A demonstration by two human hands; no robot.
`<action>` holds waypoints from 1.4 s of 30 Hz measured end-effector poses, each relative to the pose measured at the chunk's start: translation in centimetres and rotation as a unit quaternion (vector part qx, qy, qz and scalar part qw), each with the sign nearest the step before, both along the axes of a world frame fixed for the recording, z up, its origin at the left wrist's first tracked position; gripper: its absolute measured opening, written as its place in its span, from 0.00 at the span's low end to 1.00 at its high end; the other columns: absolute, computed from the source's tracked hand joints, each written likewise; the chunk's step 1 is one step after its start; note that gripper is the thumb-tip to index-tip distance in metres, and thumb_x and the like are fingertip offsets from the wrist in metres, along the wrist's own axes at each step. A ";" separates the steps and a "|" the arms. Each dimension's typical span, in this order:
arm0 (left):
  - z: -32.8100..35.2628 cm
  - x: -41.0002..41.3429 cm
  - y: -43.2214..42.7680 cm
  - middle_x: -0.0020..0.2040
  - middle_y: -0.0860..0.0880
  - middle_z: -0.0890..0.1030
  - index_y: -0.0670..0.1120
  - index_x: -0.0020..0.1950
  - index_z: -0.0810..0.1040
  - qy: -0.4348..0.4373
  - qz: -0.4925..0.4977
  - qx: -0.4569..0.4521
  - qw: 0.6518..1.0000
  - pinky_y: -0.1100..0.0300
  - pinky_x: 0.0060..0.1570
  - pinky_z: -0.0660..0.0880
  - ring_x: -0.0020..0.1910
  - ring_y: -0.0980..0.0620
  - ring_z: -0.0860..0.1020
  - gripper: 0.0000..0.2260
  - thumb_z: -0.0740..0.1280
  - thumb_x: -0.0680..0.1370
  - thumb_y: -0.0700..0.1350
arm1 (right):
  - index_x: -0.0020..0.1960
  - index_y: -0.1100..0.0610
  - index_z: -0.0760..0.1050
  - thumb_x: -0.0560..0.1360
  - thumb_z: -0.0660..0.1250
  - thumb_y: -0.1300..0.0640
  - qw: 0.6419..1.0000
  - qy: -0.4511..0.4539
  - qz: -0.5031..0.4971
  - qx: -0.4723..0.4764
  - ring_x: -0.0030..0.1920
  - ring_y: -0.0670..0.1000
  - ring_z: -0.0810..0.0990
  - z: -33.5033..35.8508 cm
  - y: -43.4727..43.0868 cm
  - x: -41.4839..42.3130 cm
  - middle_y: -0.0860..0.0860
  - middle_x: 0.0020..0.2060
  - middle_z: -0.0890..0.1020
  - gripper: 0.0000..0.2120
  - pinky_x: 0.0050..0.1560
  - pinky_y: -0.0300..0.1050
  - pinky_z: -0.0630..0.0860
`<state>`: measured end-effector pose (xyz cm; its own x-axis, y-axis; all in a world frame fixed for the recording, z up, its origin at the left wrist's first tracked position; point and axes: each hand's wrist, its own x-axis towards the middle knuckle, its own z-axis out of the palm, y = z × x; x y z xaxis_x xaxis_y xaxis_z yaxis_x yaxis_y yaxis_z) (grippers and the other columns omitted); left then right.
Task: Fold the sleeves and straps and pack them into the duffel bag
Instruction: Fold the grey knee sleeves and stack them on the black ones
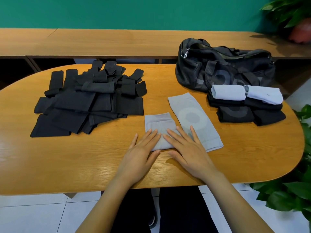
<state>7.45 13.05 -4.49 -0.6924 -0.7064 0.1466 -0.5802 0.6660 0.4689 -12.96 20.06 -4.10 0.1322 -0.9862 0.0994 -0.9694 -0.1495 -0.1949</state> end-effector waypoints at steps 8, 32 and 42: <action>-0.5 0.4 -0.1 0.71 0.59 0.70 0.53 0.72 0.72 0.106 0.018 0.014 0.994 0.65 0.75 0.45 0.73 0.66 0.62 0.25 0.55 0.79 0.61 | 0.75 0.46 0.66 0.78 0.45 0.29 0.996 -0.058 -0.023 -0.059 0.74 0.45 0.61 0.0 0.5 0.1 0.41 0.73 0.68 0.33 0.77 0.58 0.37; 0.3 0.7 -0.3 0.51 0.55 0.79 0.54 0.61 0.79 0.170 0.136 0.039 0.975 0.53 0.58 0.70 0.53 0.56 0.73 0.20 0.65 0.74 0.63 | 0.58 0.50 0.78 0.76 0.68 0.49 0.959 -0.242 -0.099 -0.105 0.58 0.43 0.72 0.3 0.0 -0.6 0.40 0.52 0.78 0.12 0.77 0.45 0.49; 2.1 -0.8 -1.0 0.54 0.51 0.78 0.48 0.72 0.68 0.146 0.233 -0.033 0.961 0.51 0.57 0.73 0.54 0.51 0.75 0.25 0.63 0.79 0.57 | 0.67 0.52 0.70 0.78 0.66 0.45 0.952 -0.192 -0.219 -0.096 0.47 0.47 0.78 1.7 -3.3 0.5 0.44 0.36 0.79 0.21 0.75 0.49 0.53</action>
<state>6.68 12.09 -2.42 -0.2249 -0.9124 0.3420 -0.6732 0.3993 0.6224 -12.46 16.71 -2.40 -0.3689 -0.8975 0.2415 -0.8103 0.1833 -0.5566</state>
